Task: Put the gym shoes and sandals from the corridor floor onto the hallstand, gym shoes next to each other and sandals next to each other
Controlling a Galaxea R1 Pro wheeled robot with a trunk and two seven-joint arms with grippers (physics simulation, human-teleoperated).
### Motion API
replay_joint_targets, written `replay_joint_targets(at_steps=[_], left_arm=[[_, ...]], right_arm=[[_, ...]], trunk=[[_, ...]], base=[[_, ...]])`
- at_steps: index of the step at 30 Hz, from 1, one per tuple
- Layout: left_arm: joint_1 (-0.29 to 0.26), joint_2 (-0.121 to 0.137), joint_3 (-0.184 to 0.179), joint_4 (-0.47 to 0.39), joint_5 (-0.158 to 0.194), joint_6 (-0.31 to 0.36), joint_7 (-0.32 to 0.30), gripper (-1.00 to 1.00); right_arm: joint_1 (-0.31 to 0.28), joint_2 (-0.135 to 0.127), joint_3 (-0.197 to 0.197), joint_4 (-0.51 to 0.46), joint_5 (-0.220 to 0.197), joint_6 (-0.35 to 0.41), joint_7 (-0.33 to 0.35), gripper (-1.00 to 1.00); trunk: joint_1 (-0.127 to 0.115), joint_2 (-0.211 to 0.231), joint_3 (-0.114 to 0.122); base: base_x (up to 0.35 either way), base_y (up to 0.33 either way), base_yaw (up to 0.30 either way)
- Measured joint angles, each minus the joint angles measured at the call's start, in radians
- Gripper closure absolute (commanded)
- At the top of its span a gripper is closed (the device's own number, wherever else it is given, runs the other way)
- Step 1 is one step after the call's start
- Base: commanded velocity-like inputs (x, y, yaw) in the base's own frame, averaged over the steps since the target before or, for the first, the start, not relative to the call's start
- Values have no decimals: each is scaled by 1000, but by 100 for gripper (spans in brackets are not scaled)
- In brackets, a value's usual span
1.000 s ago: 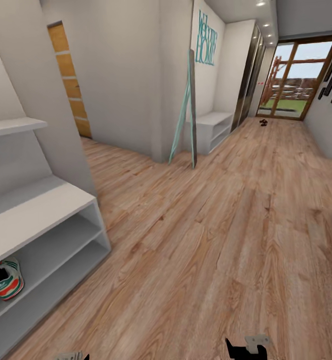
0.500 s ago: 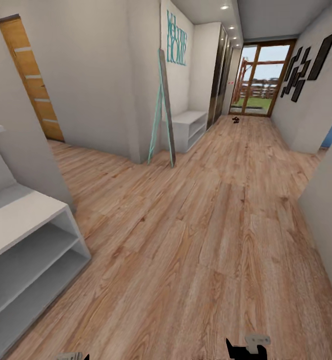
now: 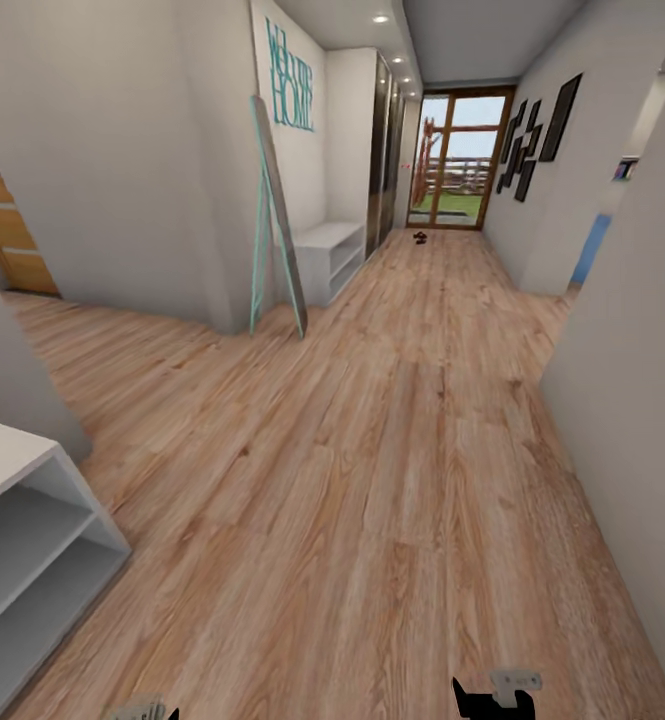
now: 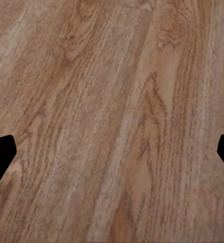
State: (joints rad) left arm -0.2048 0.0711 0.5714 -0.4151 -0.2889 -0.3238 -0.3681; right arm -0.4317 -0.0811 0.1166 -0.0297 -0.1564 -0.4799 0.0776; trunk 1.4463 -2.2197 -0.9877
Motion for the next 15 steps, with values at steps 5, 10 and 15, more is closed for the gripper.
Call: replay_joint_targets(at_steps=[5,10,15], left_arm=[[0,0,1,-1,0,0,0,-100],[0,0,0,-1,0,0,0,-100],[0,0,0,-1,1,0,0,-100]], right_arm=[[0,0,0,1,1,0,1,-100],[0,1,0,1,1,0,2,-100],[0,1,0,1,2,0,1,-100]], trunk=[[0,0,4],[0,0,8],[0,0,12]], base=[[318,0,-289],[336,0,-283],[338,0,-282]])
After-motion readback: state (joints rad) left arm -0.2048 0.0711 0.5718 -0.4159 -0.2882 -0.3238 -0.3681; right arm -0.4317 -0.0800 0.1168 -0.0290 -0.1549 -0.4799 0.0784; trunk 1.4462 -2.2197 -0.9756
